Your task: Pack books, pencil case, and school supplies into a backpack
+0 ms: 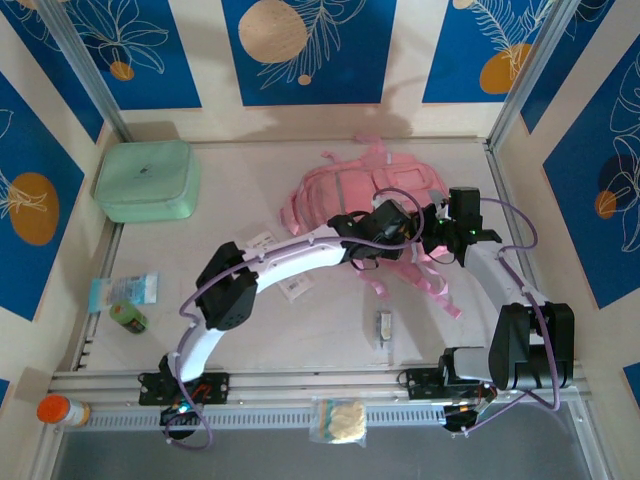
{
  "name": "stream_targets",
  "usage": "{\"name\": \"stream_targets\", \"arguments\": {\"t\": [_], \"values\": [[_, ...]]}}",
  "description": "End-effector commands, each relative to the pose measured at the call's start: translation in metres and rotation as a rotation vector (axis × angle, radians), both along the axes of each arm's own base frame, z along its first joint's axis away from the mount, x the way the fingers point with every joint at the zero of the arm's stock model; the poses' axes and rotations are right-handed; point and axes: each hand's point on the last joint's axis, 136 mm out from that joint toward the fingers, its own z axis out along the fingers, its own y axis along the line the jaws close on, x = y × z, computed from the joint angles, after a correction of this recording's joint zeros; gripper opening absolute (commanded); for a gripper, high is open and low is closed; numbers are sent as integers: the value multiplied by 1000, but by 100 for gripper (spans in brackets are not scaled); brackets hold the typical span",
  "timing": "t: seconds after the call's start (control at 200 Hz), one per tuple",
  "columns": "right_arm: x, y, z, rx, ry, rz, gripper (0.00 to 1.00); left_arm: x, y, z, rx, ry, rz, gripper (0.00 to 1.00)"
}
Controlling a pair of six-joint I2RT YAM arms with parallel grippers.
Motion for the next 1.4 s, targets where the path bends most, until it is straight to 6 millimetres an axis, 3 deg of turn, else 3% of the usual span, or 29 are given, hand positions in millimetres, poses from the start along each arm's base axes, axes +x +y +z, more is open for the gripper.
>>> {"name": "stream_targets", "arguments": {"t": [0.0,0.18,0.41,0.5,0.63,0.86,1.1,1.18,1.28,1.395], "values": [[1,12,29,56,-103,41,0,22,14,0,36,-28,99,38],[-2,14,26,53,-96,47,0,38,12,9,4,-90,151,29],[-5,11,27,17,-101,75,0,43,12,19,-22,-99,121,17],[-4,5,30,16,-116,78,0,40,27,20,-4,-88,123,9],[-1,-3,37,-11,-130,112,0,33,49,15,-10,-51,93,8],[19,-21,39,-37,-146,135,0,22,106,-17,34,25,121,0],[46,-37,27,-113,-107,150,0,15,125,-22,47,46,121,0],[45,-26,27,-77,-107,181,0,14,114,-21,4,57,96,0],[22,-9,11,-91,-11,169,0,18,101,-16,-39,63,81,0],[-4,16,2,-26,16,146,29,20,94,-7,-67,52,66,0]]}}
